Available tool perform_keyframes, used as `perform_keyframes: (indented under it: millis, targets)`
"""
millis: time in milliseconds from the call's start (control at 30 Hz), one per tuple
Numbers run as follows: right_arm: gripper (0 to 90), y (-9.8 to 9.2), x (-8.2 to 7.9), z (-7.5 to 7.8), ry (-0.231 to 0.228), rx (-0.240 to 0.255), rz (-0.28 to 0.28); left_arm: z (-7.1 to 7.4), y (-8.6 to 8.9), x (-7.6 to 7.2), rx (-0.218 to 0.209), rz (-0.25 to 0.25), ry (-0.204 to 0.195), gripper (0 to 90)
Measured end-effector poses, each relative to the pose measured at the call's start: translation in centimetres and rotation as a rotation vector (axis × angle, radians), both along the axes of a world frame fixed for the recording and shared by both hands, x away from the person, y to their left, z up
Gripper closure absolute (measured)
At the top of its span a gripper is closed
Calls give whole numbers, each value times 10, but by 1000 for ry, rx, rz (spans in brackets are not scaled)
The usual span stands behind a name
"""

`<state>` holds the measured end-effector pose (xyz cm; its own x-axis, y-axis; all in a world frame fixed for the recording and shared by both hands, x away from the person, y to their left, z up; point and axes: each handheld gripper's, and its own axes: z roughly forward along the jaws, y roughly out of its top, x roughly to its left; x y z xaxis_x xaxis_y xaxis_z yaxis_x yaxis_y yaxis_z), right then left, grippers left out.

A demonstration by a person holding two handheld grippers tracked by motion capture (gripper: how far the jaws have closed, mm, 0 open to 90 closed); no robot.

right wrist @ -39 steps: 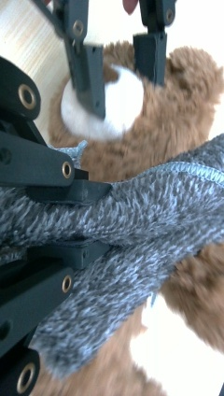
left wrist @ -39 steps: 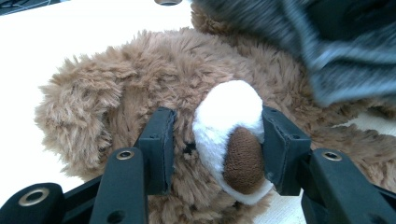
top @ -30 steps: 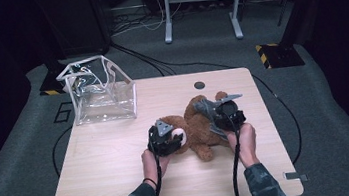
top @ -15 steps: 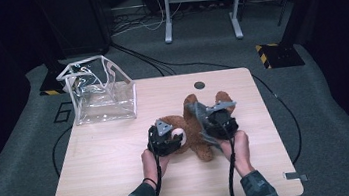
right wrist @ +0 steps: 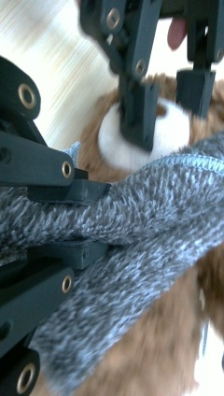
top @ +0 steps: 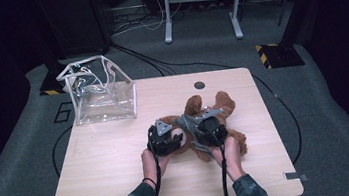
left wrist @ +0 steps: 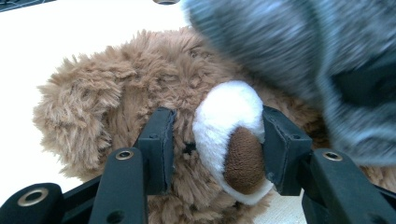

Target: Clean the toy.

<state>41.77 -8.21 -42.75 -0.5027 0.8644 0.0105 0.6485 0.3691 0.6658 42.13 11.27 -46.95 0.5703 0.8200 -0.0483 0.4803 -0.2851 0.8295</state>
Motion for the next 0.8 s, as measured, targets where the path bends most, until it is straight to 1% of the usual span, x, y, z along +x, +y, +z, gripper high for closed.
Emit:
perform_keyframes:
  millis: [100, 133, 167, 233, 267, 300, 333, 367, 400, 433, 467, 567, 600, 633, 667, 700, 733, 767, 800]
  targets:
    - [763, -21, -1, 3, -5, 9, -38, 0, 0, 0, -3, 0, -1, 504]
    - [763, -21, -1, 3, -5, 9, -38, 0, 0, 0, -3, 0, -2, 504]
    - [762, -36, -1, 4, -2, 13, -76, 0, 0, 0, -3, -2, 0, 504]
    - [760, -49, -1, 3, 0, -6, -114, 0, 0, 0, -3, -2, 0, 504]
    - [760, -49, -1, 3, 0, -6, -114, 0, 0, 0, -4, -1, -1, 504]
    - [760, -61, 0, 0, 4, -6, -151, 0, 0, 0, -6, -1, -2, 504]
    - [760, -61, 0, 0, 4, -6, -151, 0, 0, 0, -6, -1, -2, 504]
    - [759, -68, 0, -3, 6, -31, -178, 0, 0, 0, -6, -1, -2, 504]
    - [760, -70, 1, -4, 3, -34, -181, 0, 0, 0, -4, -3, -1, 504]
    - [759, -71, 0, -4, 10, -26, -188, 0, 0, 0, -4, -2, -1, 504]
    - [760, -71, 0, -3, 0, -23, -180, 0, 0, 0, -6, 0, -3, 504]
    - [760, -63, -6, 5, -15, 9, -156, -1, 0, 1, -12, 2, 2, 504]
    - [760, -63, -6, 5, -15, 9, -156, -1, 0, 1, -12, 2, 2, 504]
    - [759, -54, -9, 10, -25, 35, -119, 0, 0, 1, -11, 1, 3, 504]
    - [759, -54, -9, 10, -25, 35, -119, 0, 0, 1, -11, 1, 3, 504]
    - [759, -41, -11, 12, -30, 45, -71, 0, 0, 0, -11, 2, 3, 504]
    - [759, -41, -11, 12, -30, 45, -71, 0, 0, 0, -11, 2, 3, 504]
    - [759, -34, -12, 12, -24, 47, -54, -1, 0, 1, -12, 2, 3, 504]
    - [757, -18, -12, 9, -12, 32, 0, -1, 0, 1, -12, 2, 3, 504]
